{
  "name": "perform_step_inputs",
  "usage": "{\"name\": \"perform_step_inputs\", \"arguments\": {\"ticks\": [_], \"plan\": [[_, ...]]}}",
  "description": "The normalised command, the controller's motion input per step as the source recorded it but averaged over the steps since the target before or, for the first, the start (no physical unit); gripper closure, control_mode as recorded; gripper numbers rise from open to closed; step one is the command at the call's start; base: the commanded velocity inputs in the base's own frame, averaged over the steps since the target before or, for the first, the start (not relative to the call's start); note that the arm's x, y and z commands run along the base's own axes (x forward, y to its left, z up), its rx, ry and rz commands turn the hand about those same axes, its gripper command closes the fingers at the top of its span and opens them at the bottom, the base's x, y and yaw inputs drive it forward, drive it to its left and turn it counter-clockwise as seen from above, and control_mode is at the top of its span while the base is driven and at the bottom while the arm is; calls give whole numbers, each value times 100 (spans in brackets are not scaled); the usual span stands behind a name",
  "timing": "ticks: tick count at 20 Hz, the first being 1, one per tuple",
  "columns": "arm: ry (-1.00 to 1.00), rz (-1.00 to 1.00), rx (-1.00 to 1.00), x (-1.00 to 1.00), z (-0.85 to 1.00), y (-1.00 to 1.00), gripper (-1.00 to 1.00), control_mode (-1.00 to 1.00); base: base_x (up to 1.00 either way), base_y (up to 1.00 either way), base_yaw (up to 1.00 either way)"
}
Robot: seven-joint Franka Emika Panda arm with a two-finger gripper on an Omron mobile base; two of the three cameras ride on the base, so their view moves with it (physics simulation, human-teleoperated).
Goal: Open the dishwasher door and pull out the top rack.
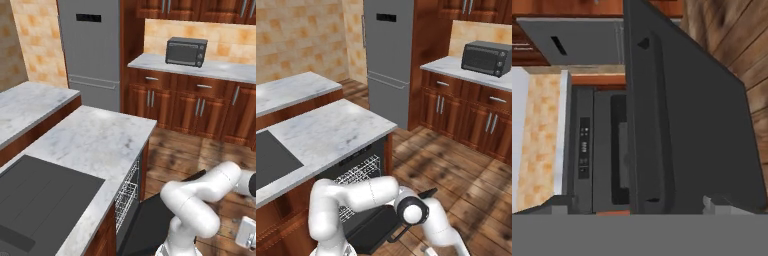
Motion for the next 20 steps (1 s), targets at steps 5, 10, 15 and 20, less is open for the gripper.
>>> {"name": "perform_step_inputs", "arguments": {"ticks": [5,10,15,20], "plan": [[16,-24,-27,-2,100,0,-100,-100,0,0,0],[29,-23,-27,0,100,0,-100,-100,0,0,0],[28,-21,-28,0,100,0,-100,-100,0,0,0],[29,-21,-30,1,100,1,-100,-100,0,0,0]]}}
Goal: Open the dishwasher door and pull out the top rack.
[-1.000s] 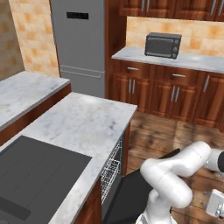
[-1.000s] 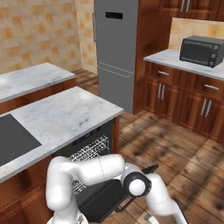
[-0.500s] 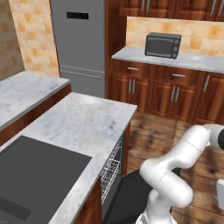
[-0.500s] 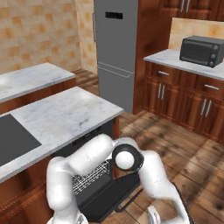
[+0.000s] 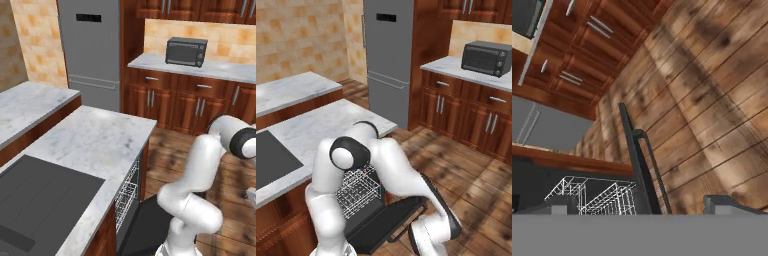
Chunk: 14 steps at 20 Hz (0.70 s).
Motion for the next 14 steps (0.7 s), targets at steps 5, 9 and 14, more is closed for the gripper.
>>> {"name": "perform_step_inputs", "arguments": {"ticks": [5,9,14], "plan": [[31,-20,-28,1,100,3,-100,-100,0,0,0],[38,-10,-16,11,100,6,-100,-100,0,0,0],[50,-7,-3,13,100,7,-100,-100,0,0,0]]}}
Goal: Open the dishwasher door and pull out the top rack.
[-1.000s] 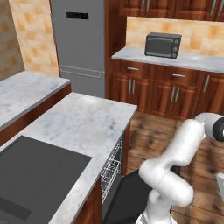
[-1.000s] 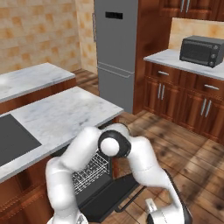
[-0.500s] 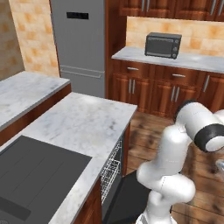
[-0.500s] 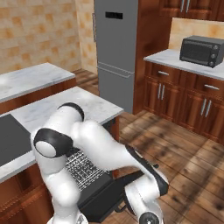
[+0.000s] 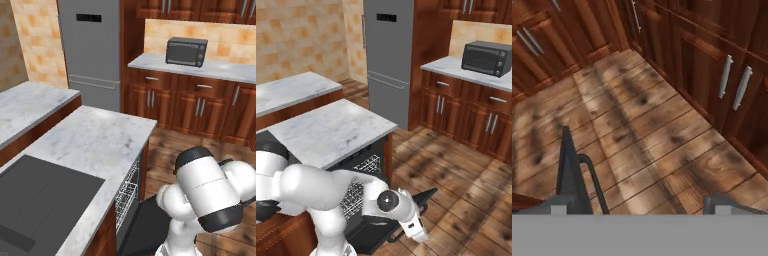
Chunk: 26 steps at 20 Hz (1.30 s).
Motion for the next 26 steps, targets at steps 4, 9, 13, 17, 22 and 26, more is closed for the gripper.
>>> {"name": "perform_step_inputs", "arguments": {"ticks": [4,9,13,17,22,26], "plan": [[56,-6,0,21,100,2,-100,-100,0,0,0],[52,-6,2,23,100,0,-100,-100,0,0,0],[47,-7,8,20,100,1,-100,-100,0,0,0],[40,-7,15,18,100,10,-100,-100,0,0,0],[31,-6,22,18,100,21,-100,-100,0,0,0],[13,-1,20,19,99,32,-100,-100,0,0,0]]}}
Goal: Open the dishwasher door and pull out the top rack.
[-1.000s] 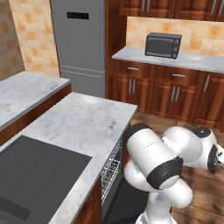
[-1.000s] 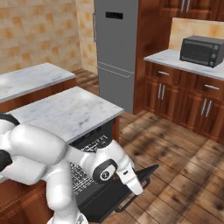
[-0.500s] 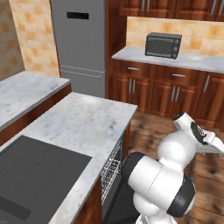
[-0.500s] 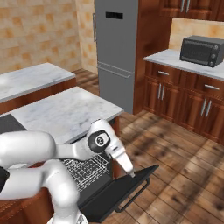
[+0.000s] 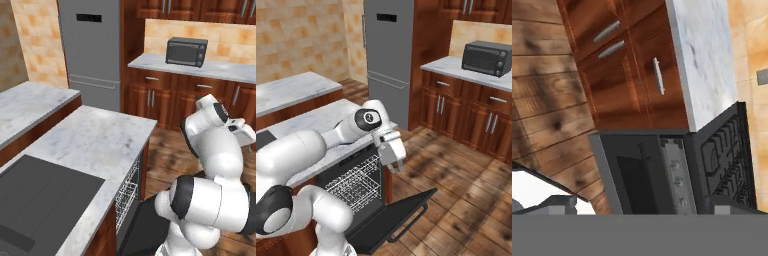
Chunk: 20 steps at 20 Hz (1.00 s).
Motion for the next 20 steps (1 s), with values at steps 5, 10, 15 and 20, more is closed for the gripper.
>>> {"name": "perform_step_inputs", "arguments": {"ticks": [5,10,15,20], "plan": [[-2,0,19,4,57,59,-100,-100,0,0,0],[-18,0,20,0,14,76,-100,-100,0,0,0],[-20,0,11,4,1,64,-100,-100,0,0,0],[-12,0,9,9,0,43,-100,-100,0,0,0]]}}
